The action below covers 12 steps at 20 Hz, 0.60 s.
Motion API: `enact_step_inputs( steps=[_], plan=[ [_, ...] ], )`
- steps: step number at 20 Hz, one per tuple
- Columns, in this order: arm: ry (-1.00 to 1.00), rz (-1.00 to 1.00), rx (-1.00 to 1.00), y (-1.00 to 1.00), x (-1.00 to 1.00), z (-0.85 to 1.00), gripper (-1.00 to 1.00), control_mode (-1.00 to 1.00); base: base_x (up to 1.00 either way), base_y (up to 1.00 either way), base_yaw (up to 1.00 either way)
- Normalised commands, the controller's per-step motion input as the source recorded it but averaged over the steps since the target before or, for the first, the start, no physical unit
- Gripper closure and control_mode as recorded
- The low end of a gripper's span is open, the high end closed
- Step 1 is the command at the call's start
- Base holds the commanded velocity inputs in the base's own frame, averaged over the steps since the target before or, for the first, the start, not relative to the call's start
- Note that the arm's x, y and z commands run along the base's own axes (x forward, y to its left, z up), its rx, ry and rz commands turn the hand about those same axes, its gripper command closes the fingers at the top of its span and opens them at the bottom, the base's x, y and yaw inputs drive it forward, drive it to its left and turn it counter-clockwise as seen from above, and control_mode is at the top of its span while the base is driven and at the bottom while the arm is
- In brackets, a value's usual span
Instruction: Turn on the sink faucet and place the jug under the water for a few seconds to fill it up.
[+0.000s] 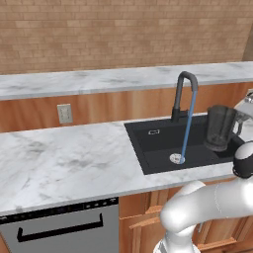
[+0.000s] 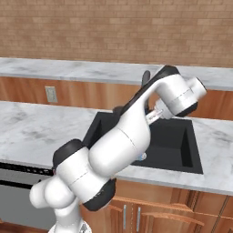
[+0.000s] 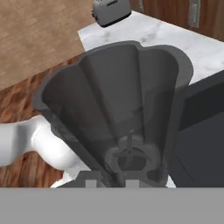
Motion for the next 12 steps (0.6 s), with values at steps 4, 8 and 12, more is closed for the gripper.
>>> enact_step_inputs(
  steps=[4,8,12],
  plan=[
    [-0.1,-0.01,0.02,-0.12,0.51,-0.13,1.0,-1.0,0.0,0.0,0.0],
    [-0.03,-0.01,0.0,0.0,0.35,-0.07,1.0,-1.0,0.0,0.0,0.0],
    [0.0,-0.02,0.0,0.0,0.3,-0.27,1.0,-1.0,0.0,0.0,0.0]
  ],
)
